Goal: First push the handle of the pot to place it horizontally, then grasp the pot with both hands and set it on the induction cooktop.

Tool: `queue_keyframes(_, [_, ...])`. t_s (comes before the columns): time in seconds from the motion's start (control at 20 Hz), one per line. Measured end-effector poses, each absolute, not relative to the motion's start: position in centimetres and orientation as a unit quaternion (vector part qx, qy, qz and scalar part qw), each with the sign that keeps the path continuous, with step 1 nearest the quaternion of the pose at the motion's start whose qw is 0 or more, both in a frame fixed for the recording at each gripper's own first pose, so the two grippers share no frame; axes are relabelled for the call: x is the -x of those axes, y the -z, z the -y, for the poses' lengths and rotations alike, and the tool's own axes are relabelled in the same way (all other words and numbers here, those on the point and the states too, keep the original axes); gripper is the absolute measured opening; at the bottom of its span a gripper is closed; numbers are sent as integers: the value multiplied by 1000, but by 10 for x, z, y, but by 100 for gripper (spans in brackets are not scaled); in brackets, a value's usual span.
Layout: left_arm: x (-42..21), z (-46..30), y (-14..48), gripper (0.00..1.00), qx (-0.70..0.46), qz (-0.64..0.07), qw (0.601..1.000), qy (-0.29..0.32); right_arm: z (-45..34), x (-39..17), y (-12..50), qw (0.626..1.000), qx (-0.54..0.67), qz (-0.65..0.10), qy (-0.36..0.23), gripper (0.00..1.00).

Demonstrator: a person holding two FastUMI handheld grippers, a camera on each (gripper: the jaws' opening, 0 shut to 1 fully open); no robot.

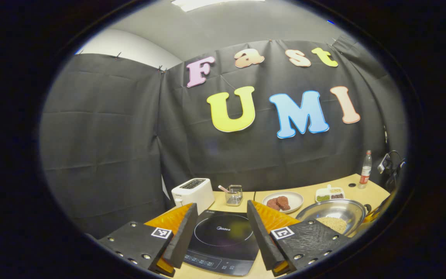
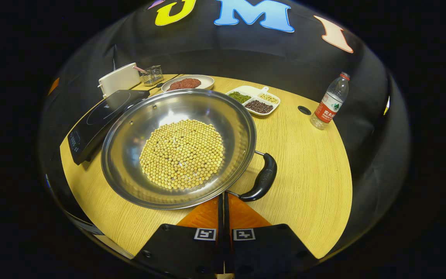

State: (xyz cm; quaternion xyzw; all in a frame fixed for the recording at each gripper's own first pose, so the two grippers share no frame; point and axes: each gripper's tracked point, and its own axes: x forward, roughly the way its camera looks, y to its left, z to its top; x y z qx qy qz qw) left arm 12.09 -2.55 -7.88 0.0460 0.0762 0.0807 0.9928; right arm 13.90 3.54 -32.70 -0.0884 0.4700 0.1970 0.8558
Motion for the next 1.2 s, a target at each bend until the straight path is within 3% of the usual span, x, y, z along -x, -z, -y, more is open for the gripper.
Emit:
queue_keyframes(0.8, [-112,45,103,75,-39,-108,991,-70,-24,-183,334,874,52,-459,-149,2])
queue_keyframes(1.2, [-133,73,128,77,-25,-127,991,-23,-25,-178,283,907,35,-396,-138,3])
